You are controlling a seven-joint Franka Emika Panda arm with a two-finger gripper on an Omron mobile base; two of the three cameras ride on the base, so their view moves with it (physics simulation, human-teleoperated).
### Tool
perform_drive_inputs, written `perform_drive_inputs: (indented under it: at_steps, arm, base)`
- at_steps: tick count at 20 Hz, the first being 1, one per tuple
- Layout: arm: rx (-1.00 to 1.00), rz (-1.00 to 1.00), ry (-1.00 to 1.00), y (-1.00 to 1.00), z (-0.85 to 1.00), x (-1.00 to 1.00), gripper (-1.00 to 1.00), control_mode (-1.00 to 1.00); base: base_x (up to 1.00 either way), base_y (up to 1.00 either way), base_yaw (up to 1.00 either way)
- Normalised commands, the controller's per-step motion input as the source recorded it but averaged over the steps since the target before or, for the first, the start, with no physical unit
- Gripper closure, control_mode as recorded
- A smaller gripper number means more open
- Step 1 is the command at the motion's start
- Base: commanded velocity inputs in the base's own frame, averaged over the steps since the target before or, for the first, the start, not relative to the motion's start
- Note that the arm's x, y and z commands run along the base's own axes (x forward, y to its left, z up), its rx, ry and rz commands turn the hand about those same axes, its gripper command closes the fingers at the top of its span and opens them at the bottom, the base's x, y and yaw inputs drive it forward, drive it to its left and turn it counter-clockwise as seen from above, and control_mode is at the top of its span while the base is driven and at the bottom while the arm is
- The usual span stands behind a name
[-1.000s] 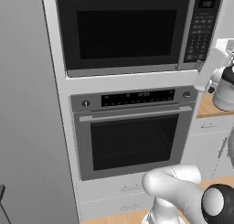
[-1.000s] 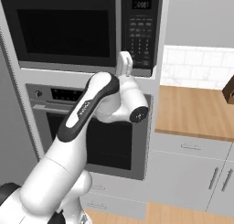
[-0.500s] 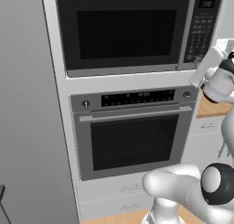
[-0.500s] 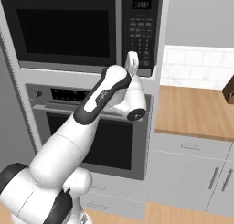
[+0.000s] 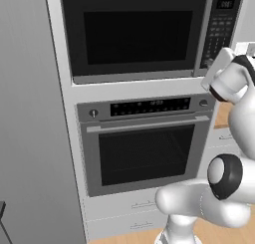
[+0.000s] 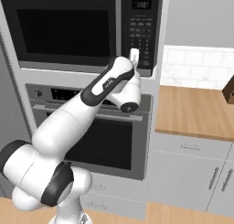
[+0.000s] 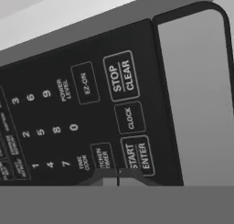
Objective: Pick the avocado from the sink and place it in the bowl. Then pick the bowl and place it in the microwave. Then close the microwave door and press the start button.
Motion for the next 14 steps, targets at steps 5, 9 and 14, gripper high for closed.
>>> perform_drive_inputs:
  at_steps: [5,9,14]
  arm:
    - [0.05,-0.05,0.00,-0.25,0.00,0.42,1.00,-1.00]
    - [0.03,-0.02,0.00,-0.08,-0.01,0.29,1.00,-1.00]
    - [0.13,0.00,-0.15,-0.17,0.08,-0.79,1.00,-1.00]
  base:
    - [0.00,0.00,0.00]
    - [0.00,0.00,0.00]
    - [0.00,0.00,0.00]
